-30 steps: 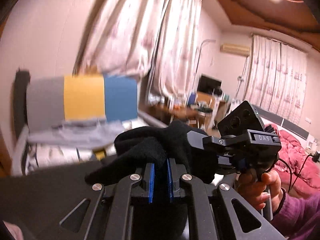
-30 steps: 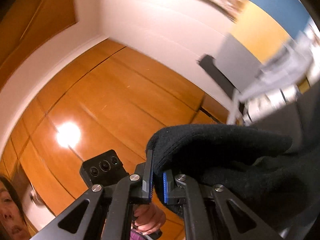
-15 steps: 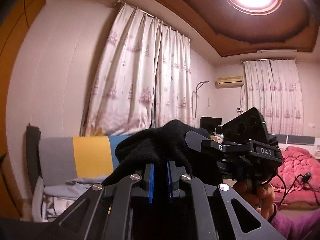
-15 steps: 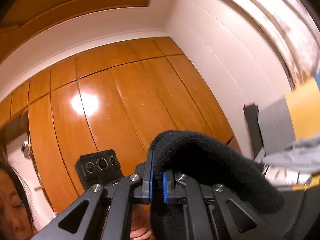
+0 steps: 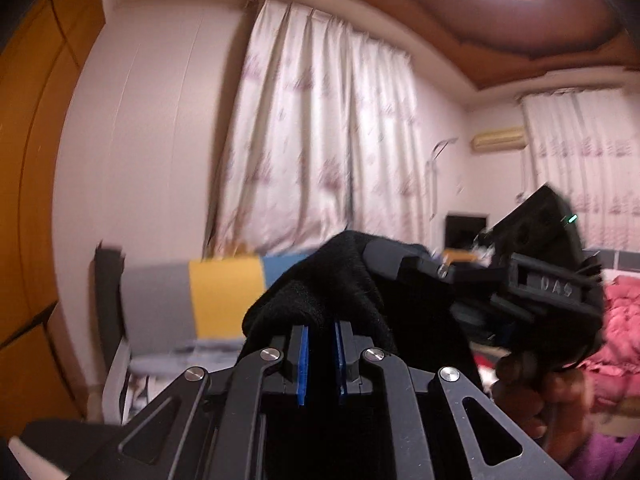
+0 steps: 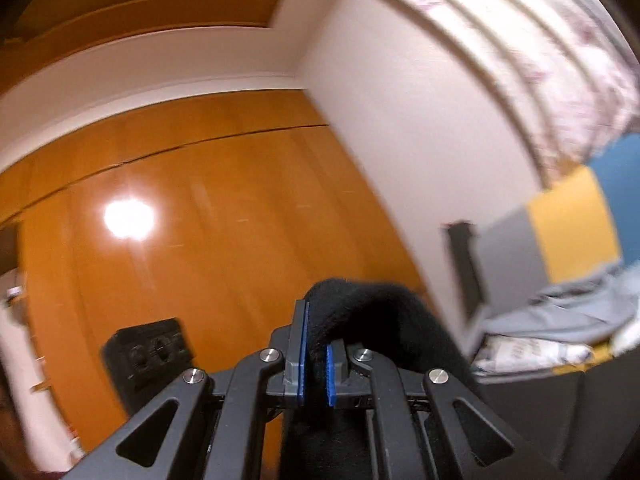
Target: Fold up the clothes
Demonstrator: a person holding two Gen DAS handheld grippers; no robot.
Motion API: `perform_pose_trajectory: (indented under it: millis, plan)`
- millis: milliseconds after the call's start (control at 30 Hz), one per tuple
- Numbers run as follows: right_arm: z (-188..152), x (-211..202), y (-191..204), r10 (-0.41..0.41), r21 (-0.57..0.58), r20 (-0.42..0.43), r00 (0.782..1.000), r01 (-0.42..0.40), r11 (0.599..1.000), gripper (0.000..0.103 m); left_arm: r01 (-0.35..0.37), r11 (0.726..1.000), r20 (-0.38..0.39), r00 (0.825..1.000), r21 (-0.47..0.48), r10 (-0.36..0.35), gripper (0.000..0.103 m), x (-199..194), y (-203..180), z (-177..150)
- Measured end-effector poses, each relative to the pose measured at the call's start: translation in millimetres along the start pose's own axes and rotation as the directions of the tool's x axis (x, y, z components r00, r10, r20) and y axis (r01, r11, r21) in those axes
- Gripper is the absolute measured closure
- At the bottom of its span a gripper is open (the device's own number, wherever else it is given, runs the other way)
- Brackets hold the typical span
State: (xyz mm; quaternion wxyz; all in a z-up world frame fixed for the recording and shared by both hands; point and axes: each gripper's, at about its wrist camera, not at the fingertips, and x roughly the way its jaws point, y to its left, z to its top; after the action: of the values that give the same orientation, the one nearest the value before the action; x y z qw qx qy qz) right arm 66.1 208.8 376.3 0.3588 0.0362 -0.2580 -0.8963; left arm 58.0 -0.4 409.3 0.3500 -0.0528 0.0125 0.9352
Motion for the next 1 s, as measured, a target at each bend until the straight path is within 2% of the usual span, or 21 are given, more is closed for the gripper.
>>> perform_pose_trajectory:
  millis: [100,167,233,333,400,433,467,500,567,633,667,700,767,833,867,900,933,1000]
  plan:
    - [-11.1,4.7,-46.3,-0.113,0.065,0.008,0.994,0.112,0.992,0.097,-0.082,0.996,-0.084,0.993,-0.015,0.081,0.092,44.4,29.1,-30.9]
    - [-18.3,9.4,-85.1,-0.209,0.098,0.008,0.978,0.208,0.973,0.097,-0.152,0.988,-0.153,0.977,-0.030,0.146,0.092,78.2,51.1,-53.2]
    - [-29.1,22.6,-121.8,-0.300,0.095,-0.033,0.953,0.301,0.949,0.097,-0.217,0.974,-0.235,0.952,-0.058,0.198,0.092,114.0,78.2,-80.9]
    - [-51.2,47.8,-178.9,-0.436,0.072,-0.123,0.892,0.446,0.892,0.097,-0.272,0.960,-0.374,0.898,-0.060,0.231,0.091,173.9,110.5,-135.3]
    - [-88.6,75.0,-231.4,-0.545,0.020,-0.244,0.802,0.566,0.824,0.097,-0.286,0.957,-0.461,0.855,-0.038,0.237,0.091,209.3,120.0,-175.9]
    - [-107.7,88.0,-253.4,-0.578,-0.015,-0.306,0.757,0.603,0.798,0.096,-0.288,0.957,-0.530,0.816,-0.031,0.229,0.091,226.3,125.1,-197.2]
    - [-128.4,99.2,-274.5,-0.622,-0.056,-0.359,0.696,0.649,0.758,0.094,-0.301,0.953,-0.601,0.769,-0.040,0.218,0.090,246.4,130.4,-226.0]
    - [-151.4,105.2,-295.5,-0.641,-0.082,-0.418,0.643,0.676,0.732,0.089,-0.309,0.950,-0.643,0.735,-0.035,0.215,0.087,262.5,131.7,-247.9]
    - [-197.2,117.0,-337.1,-0.668,-0.141,-0.526,0.526,0.721,0.679,0.081,-0.337,0.941,-0.725,0.650,-0.008,0.227,0.086,281.8,131.6,-300.3]
    - [-237.3,114.8,-363.2,-0.686,-0.204,-0.599,0.412,0.750,0.629,0.081,-0.332,0.943,-0.772,0.594,0.019,0.225,0.086,283.9,126.3,-343.3]
    - [-244.0,110.5,-363.3,-0.694,-0.216,-0.601,0.397,0.755,0.619,0.081,-0.324,0.945,-0.783,0.578,0.041,0.232,0.086,280.8,122.1,-356.6]
    - [-246.7,102.6,-358.2,-0.699,-0.213,-0.587,0.410,0.754,0.621,0.079,-0.319,0.946,-0.763,0.594,0.066,0.254,0.086,271.3,116.8,-361.4]
    - [-242.6,75.2,-336.4,-0.717,-0.197,-0.525,0.459,0.754,0.627,0.077,-0.311,0.943,-0.722,0.625,0.117,0.295,0.077,252.0,106.4,-370.6]
    - [-236.4,50.8,-315.1,-0.732,-0.184,-0.479,0.484,0.760,0.623,0.075,-0.351,0.927,-0.689,0.640,0.132,0.340,0.050,226.6,99.0,-368.9]
    - [-232.2,34.4,-301.2,-0.737,-0.169,-0.461,0.495,0.766,0.620,0.074,-0.365,0.924,-0.673,0.655,0.116,0.344,0.047,212.1,96.1,-367.8]
    - [-233.3,15.1,-292.0,-0.745,-0.146,-0.445,0.496,0.781,0.607,0.071,-0.380,0.920,-0.652,0.675,0.093,0.344,0.044,196.2,91.7,-366.6]
    - [-234.2,-4.5,-282.5,-0.754,-0.122,-0.430,0.497,0.796,0.593,0.070,-0.394,0.915,-0.643,0.679,0.086,0.353,0.041,184.3,87.2,-368.0]
    - [-236.0,-44.2,-267.2,-0.756,-0.044,-0.451,0.474,0.834,0.550,0.067,-0.420,0.902,-0.623,0.681,0.097,0.384,0.034,166.3,74.5,-375.7]
